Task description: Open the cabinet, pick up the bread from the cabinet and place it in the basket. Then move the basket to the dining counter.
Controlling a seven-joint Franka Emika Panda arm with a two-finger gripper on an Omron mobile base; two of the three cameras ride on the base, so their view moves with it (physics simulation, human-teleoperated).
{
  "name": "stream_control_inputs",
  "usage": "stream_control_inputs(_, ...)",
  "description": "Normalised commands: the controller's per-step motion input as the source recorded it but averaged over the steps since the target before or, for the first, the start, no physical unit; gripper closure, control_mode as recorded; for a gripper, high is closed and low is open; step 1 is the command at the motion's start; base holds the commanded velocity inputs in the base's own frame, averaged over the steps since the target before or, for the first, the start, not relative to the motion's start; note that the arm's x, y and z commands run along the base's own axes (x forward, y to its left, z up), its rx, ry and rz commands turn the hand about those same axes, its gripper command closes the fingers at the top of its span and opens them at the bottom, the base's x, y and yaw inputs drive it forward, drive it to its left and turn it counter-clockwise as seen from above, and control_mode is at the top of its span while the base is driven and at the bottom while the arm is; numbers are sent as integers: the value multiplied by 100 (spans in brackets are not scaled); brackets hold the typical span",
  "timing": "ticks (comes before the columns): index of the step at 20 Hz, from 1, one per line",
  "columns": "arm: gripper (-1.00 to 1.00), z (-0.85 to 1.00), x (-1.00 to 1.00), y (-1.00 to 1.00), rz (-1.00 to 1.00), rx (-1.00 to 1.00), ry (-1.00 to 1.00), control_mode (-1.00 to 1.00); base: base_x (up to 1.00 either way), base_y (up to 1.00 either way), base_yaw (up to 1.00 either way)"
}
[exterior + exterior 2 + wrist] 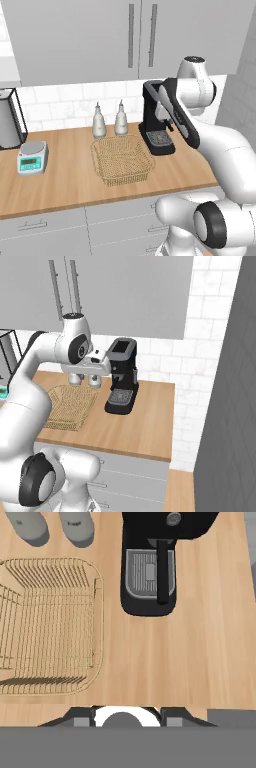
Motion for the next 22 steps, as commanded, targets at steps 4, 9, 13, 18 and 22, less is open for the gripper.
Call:
stream_control_inputs(4,-100,0,-29,0,0,0,0,-100,0,0,0)
stream_control_inputs(9,-100,21,-59,7,1,0,-21,-100,0,0,0)
stream_control_inputs(13,-100,67,-39,8,0,0,-30,-100,0,0,0)
stream_control_inputs(18,-100,72,-8,14,0,3,-29,-100,0,0,0)
stream_control_inputs(22,-100,66,2,29,0,7,-29,-100,0,0,0)
